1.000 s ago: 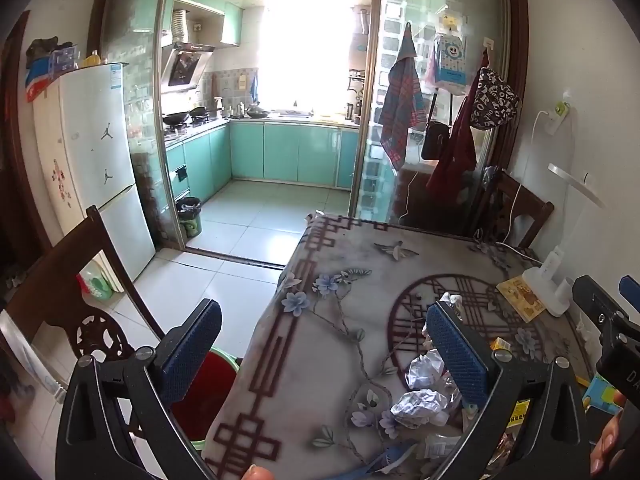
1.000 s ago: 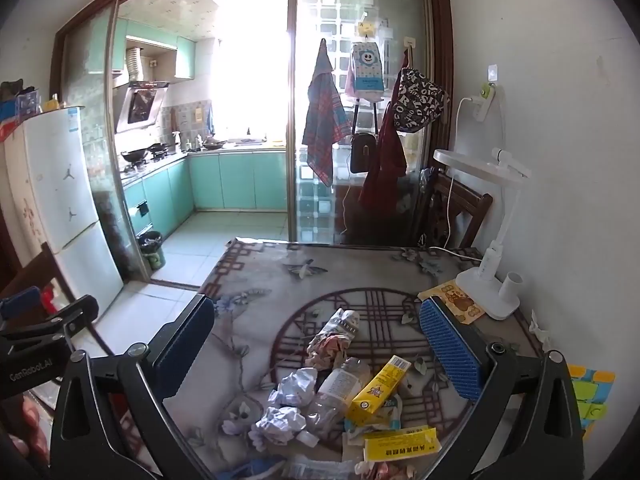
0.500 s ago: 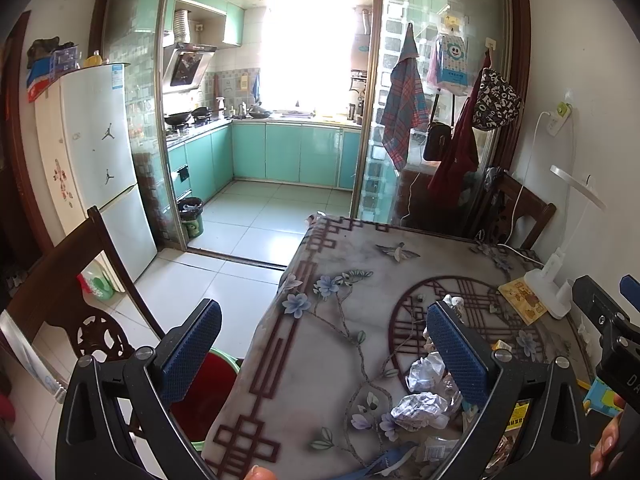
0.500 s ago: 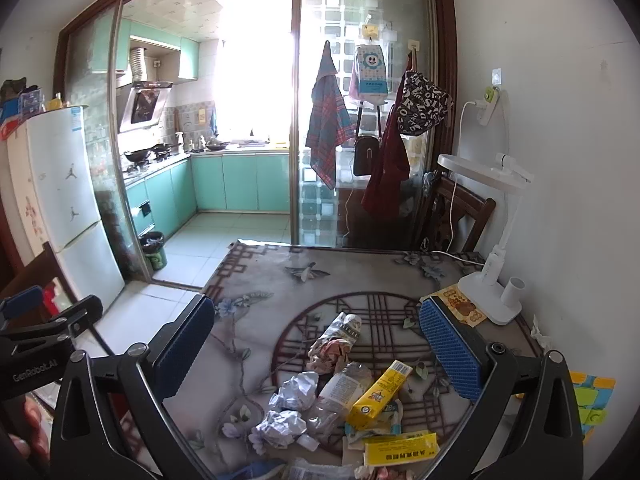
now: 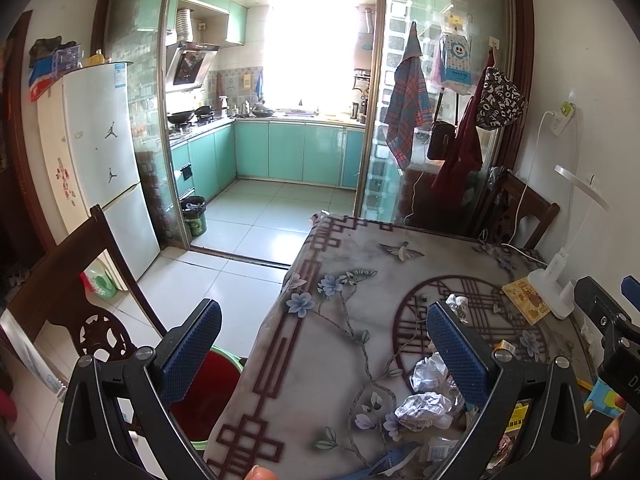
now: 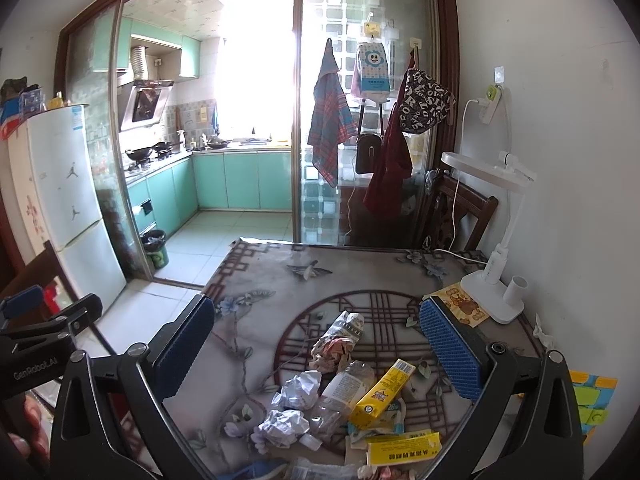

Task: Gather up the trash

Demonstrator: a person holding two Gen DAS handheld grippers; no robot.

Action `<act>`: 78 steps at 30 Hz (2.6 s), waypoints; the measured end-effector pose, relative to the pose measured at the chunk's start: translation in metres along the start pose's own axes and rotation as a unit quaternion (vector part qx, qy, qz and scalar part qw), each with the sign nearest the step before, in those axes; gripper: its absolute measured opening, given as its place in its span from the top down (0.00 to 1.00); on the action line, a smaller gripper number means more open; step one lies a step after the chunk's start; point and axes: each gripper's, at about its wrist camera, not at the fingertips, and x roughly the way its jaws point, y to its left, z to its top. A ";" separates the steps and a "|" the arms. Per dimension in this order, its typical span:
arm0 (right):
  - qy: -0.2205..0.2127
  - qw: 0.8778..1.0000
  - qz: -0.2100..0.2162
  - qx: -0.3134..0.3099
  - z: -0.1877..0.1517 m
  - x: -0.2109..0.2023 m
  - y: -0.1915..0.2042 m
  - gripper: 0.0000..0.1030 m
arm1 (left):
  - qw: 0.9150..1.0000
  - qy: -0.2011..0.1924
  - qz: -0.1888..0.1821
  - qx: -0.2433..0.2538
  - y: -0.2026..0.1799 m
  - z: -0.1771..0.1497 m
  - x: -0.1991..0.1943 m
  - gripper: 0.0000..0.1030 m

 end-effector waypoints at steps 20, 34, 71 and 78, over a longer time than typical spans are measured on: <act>0.001 1.000 0.000 0.000 -0.002 0.001 0.001 0.00 | 1.000 0.000 0.004 0.000 0.002 -0.001 0.000 0.00; 0.003 1.000 0.002 -0.001 -0.006 0.002 0.004 0.00 | 1.000 0.001 0.005 0.001 0.003 -0.001 0.001 0.00; 0.285 0.953 0.099 -0.011 -0.140 0.091 -0.057 0.06 | 0.994 0.103 -0.013 0.020 -0.003 -0.086 0.043 0.00; 0.356 0.893 0.136 -0.238 -0.174 0.109 -0.023 0.19 | 0.985 0.164 -0.052 0.009 -0.023 -0.110 0.083 0.01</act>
